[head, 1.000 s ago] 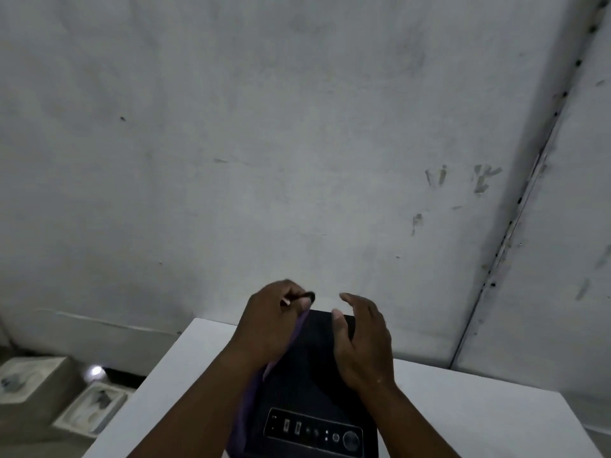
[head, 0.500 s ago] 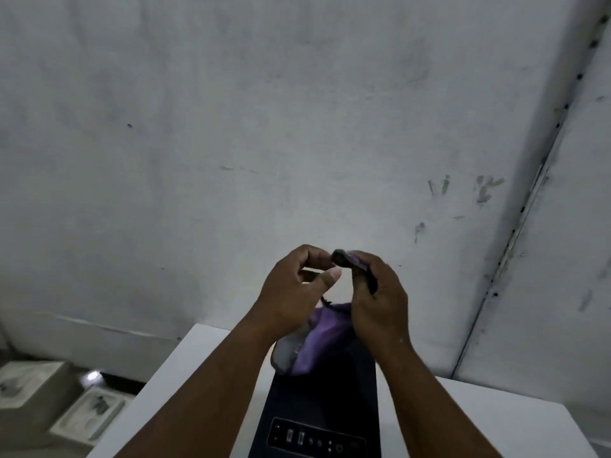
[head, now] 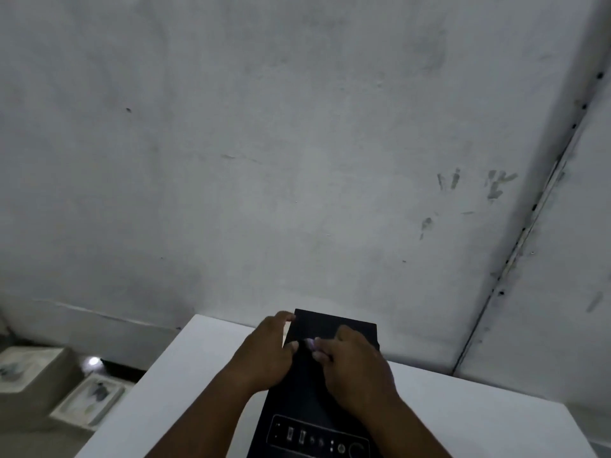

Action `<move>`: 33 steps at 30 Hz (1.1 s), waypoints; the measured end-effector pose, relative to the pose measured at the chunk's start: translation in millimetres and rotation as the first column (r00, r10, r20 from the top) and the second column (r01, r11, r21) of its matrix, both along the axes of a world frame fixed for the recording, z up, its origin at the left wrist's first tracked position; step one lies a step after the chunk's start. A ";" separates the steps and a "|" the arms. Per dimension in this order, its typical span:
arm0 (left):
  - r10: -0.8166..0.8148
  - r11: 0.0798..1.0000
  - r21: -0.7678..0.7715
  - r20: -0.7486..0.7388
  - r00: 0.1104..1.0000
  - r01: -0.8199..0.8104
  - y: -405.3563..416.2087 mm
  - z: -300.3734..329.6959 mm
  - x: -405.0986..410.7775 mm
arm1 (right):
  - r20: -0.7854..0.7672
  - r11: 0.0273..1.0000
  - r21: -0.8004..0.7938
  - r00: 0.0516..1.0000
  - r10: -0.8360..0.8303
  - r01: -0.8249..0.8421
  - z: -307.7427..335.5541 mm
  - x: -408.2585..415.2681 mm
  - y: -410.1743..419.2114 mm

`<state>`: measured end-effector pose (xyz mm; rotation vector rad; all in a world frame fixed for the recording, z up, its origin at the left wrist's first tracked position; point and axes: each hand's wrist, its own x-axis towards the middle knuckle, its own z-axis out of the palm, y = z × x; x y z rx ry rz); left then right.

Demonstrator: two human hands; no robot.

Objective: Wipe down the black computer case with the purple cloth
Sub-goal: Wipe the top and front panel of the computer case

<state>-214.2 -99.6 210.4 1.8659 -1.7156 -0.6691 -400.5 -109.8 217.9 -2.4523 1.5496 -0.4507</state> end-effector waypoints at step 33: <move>0.005 0.999 -0.027 -0.437 0.899 -0.019 3.0 -32.6 13.2 | 0.257 0.993 0.087 0.965 0.058 -0.083 -1.9 -7.0 37.6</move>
